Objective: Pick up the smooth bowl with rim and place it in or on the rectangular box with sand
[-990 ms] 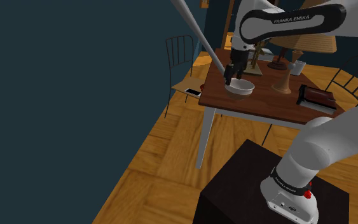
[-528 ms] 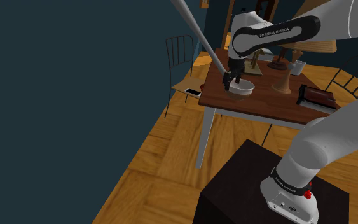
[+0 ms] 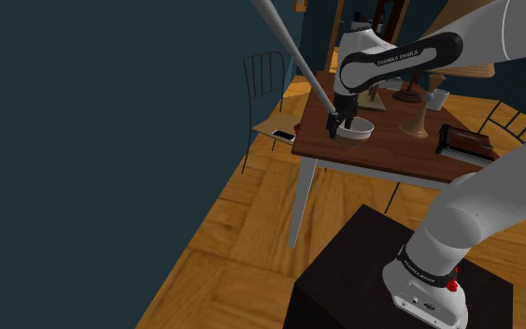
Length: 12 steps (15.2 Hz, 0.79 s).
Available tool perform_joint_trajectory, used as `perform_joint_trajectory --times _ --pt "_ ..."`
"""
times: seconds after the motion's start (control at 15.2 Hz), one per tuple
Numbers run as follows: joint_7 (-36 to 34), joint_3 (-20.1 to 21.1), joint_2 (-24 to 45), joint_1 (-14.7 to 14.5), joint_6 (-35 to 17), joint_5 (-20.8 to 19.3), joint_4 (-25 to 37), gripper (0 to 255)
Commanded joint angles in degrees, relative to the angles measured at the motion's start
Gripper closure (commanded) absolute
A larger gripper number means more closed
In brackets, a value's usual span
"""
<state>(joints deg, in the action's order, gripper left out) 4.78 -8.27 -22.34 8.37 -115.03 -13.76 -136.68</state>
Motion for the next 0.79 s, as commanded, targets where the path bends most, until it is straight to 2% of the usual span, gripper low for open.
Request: perform_joint_trajectory --times 0.0,0.2,0.26,0.73 --pt "0.00 -0.02 0.01 0.01 -0.10 -0.02 -0.07 0" --pt "0.00 -0.01 0.01 0.01 -0.08 -0.01 -0.06 0" --pt "0.00 -0.01 0.01 0.01 -0.08 -0.01 -0.06 255" --pt "0.00 -0.01 0.00 0.01 -0.08 -0.01 -0.07 255"
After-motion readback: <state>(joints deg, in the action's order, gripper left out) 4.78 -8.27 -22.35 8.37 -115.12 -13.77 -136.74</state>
